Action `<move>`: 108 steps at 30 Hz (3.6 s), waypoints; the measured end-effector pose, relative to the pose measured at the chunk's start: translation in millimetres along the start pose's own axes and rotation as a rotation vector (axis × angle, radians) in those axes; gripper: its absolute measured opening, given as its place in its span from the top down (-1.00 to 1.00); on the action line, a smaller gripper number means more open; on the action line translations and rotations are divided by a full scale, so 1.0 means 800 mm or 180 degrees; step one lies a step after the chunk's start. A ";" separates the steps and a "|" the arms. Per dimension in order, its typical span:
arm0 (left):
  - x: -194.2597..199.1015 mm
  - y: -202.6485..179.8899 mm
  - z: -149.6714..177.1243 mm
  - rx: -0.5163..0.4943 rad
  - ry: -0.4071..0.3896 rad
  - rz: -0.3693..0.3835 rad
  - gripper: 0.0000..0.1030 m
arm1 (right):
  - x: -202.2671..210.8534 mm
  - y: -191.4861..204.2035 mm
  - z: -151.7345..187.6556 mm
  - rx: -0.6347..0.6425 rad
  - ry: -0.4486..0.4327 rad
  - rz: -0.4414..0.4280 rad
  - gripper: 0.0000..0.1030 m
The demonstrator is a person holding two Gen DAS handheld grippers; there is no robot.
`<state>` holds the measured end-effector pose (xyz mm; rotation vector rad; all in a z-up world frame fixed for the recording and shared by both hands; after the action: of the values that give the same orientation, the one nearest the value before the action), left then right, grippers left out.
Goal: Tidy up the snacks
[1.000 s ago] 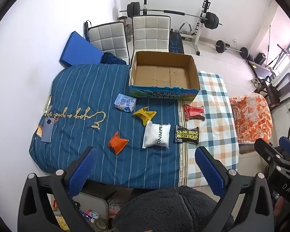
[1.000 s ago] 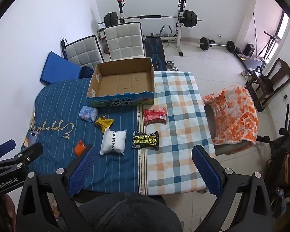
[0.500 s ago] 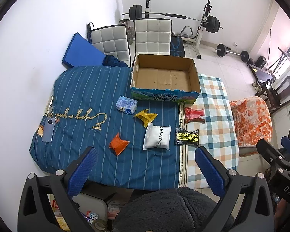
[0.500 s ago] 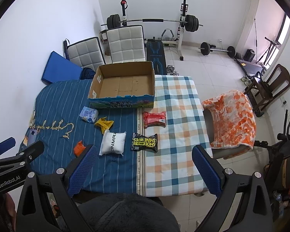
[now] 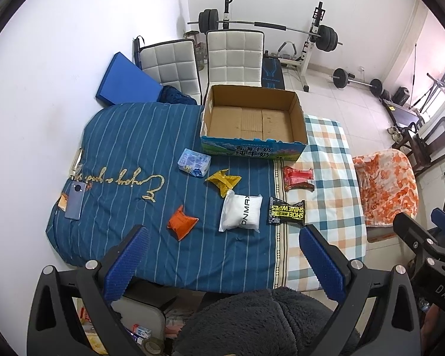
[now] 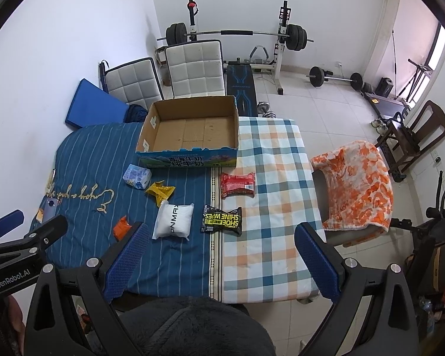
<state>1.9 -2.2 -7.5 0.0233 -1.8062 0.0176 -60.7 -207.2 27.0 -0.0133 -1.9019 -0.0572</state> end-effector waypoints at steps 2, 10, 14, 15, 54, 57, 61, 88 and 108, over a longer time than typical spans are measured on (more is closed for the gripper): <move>0.001 0.000 -0.001 0.0015 -0.0012 0.0010 -1.00 | 0.000 0.000 -0.001 -0.0002 -0.0016 0.0003 -0.95; 0.003 -0.001 -0.004 0.0027 -0.0034 0.0012 -1.00 | 0.001 -0.003 -0.007 -0.0001 -0.0023 0.0000 -0.95; 0.003 0.002 -0.006 0.0066 -0.0052 0.0013 -1.00 | 0.001 -0.003 -0.011 -0.0001 -0.0044 -0.0032 -0.95; 0.003 0.003 -0.006 0.0071 -0.0052 0.0011 -1.00 | 0.000 -0.002 -0.011 0.0008 -0.0045 -0.0047 -0.95; -0.006 0.011 -0.015 0.0123 0.0003 0.0001 -1.00 | -0.012 0.013 -0.034 0.0088 -0.0026 -0.0112 -0.95; -0.016 0.016 -0.026 0.0168 -0.0010 -0.0012 -1.00 | -0.029 0.003 -0.042 0.0016 0.0033 -0.0104 -0.95; -0.048 0.025 -0.047 0.0241 0.0001 -0.0069 -1.00 | -0.080 -0.029 -0.060 -0.0138 0.0229 -0.0051 -0.95; -0.545 -0.058 -0.085 -0.0043 0.1983 0.0155 -1.00 | -0.624 -0.048 -0.049 -0.0683 0.2372 -0.0191 -0.94; -0.556 -0.086 -0.057 -0.0028 0.1827 0.0308 -0.51 | -0.633 -0.040 -0.027 -0.0577 0.2340 -0.0064 -0.17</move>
<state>152.1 -67.4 -429.3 -0.0697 -1.2322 0.0774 123.1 -230.7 -445.5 -0.0845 -1.1577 -0.2175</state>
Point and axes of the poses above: each gripper's, at about its wrist camera, not at the fingertips, and x roughly against the way its jaws point, y to its left, z to its underside, the point moved 2 cm from there along -x, roughly the way its jaws point, and after that the axes turned 12 degrees about y, right-handed, at the moved point
